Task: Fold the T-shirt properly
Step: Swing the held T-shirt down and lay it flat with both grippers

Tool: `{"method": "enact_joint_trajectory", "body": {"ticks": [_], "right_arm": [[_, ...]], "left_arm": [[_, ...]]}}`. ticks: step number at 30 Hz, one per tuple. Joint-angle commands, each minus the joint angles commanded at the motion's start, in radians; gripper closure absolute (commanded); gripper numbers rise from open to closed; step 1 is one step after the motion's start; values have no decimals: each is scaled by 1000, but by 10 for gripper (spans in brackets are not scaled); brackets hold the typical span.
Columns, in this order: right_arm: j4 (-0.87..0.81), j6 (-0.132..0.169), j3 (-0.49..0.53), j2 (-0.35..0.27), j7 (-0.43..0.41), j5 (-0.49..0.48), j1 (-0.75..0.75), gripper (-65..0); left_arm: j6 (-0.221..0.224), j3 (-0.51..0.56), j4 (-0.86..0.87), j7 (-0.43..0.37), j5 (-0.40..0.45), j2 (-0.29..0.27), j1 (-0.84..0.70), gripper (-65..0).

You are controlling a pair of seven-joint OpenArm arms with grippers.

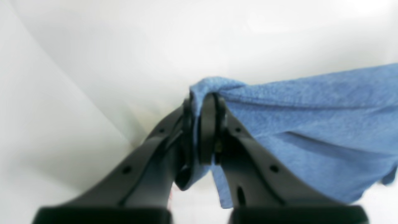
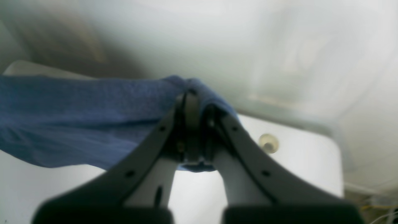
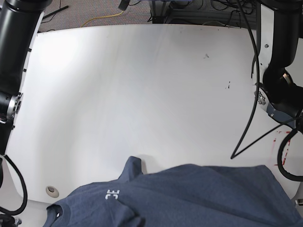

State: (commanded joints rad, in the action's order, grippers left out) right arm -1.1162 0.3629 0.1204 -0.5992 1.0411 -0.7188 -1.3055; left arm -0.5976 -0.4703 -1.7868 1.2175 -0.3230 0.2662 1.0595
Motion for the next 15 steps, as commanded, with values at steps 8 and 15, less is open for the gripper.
{"method": "enact_joint_trajectory", "body": {"ticks": [8, 15], "right_arm": [[-21, 75, -5, -9, 60, -2, 0, 0], [-98, 81, -144, -17, 94, -3, 191, 0]], "left_arm": [[-3, 38, 2, -5, -5, 52, 25, -1], [-6, 43, -6, -5, -6, 54, -117, 0]]}}
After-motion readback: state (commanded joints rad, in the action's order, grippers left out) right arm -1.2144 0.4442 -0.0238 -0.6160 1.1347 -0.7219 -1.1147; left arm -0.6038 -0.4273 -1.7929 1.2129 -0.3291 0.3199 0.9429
